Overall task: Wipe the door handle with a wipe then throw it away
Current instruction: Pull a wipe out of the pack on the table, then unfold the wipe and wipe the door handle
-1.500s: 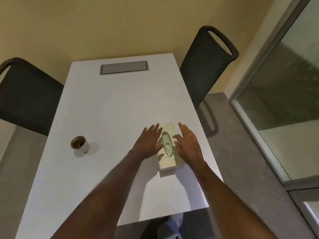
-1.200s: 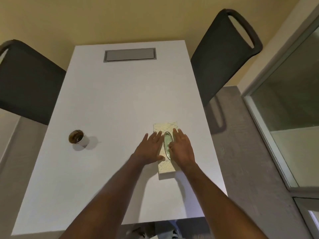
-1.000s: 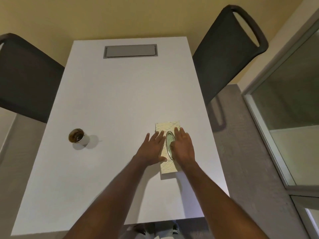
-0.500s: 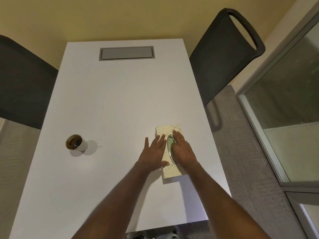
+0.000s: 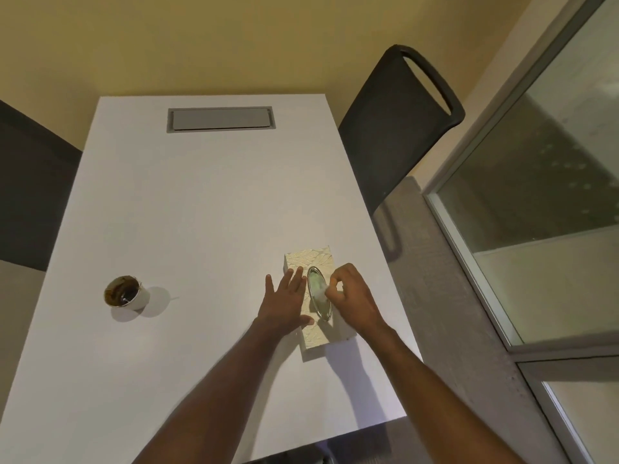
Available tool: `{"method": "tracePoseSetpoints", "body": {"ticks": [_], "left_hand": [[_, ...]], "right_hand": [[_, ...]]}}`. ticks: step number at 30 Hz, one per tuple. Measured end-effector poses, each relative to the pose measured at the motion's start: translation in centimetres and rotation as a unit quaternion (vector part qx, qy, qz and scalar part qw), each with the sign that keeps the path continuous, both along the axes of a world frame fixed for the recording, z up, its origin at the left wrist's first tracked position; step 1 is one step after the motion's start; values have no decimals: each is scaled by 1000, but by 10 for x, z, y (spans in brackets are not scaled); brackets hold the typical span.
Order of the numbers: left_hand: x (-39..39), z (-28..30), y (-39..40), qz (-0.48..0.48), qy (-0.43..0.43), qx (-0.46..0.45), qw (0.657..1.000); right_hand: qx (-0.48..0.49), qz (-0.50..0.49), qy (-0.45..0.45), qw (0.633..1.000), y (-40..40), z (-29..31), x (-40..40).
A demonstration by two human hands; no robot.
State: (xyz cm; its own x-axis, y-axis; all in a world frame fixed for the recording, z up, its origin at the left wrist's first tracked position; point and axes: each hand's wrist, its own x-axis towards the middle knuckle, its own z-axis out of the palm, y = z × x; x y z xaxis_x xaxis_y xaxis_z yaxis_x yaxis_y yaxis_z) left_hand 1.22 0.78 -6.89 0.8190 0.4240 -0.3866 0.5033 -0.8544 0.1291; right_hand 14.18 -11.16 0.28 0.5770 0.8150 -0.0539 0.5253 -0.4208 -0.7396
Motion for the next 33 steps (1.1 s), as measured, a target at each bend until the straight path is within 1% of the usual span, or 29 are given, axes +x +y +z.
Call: {"method": "tracePoseSetpoints", "body": {"ticks": [2,4,5,6,7,8,9,10,11,13,14,15,16,17,18,19,20,21,22,23,24,26,28,31,33], "left_hand": [[-1,8,-1,6,0,-6,1000],[-2,21,-4,13,-19,-28,999],[-3,30,-5,36,-56,-66,996],[-4,41,-7,84,-118,-138,980],[-4,55,-10,145,-193,-232,942],[-5,71,-14,201,-261,-324,887],[-3,86,-18,246,-315,-403,823],[-2,104,-23,274,-341,-472,765],[-2,120,-29,280,-354,-529,719],[2,156,-41,253,-370,-598,664],[-1,169,-42,228,-376,-614,655],[11,182,-51,207,-371,-613,667],[21,191,-59,191,-349,-592,701],[31,202,-70,165,-282,-559,762],[33,213,-80,130,-188,-506,832],[44,219,-89,124,-131,-439,880],[49,219,-94,96,-206,-435,871],[62,219,-101,92,-331,-463,817],[61,229,-108,81,-401,-490,770],[62,235,-114,73,-432,-498,748],[61,238,-118,65,-449,-489,745],[79,246,-146,45,-475,-493,727],[98,256,-174,43,-488,-500,714],[117,264,-211,4,-533,-476,699],[132,271,-244,-17,-550,-474,688]], "right_hand": [[54,-38,73,995,-5,22,-3],[100,-67,161,979,-11,47,-5],[125,-78,207,967,-15,60,-4],[151,-82,244,955,-19,74,-3],[176,-83,267,944,-24,86,-2],[201,-84,280,935,-29,99,-1],[224,-84,288,927,-35,111,-1],[246,-83,295,920,-42,121,-1],[265,-81,298,913,-48,131,-2],[289,-79,299,906,-62,149,-4],[300,-75,301,902,-70,157,-5],[312,-71,298,899,-78,163,-5],[321,-70,292,898,-86,170,-6],[327,-73,284,899,-94,175,-7],[336,-80,275,897,-106,181,-7],[345,-85,269,895,-116,186,-7],[351,-90,263,894,-125,190,-7],[356,-103,249,895,-139,195,-7],[359,-117,233,896,-155,199,-7],[359,-133,215,899,-172,202,-8],[357,-148,198,901,-190,204,-8],[345,-180,171,905,-230,207,-10],[310,-208,145,916,-269,207,-10],[210,-240,139,937,-321,205,-6],[135,-266,138,944,-355,202,-1]]}}
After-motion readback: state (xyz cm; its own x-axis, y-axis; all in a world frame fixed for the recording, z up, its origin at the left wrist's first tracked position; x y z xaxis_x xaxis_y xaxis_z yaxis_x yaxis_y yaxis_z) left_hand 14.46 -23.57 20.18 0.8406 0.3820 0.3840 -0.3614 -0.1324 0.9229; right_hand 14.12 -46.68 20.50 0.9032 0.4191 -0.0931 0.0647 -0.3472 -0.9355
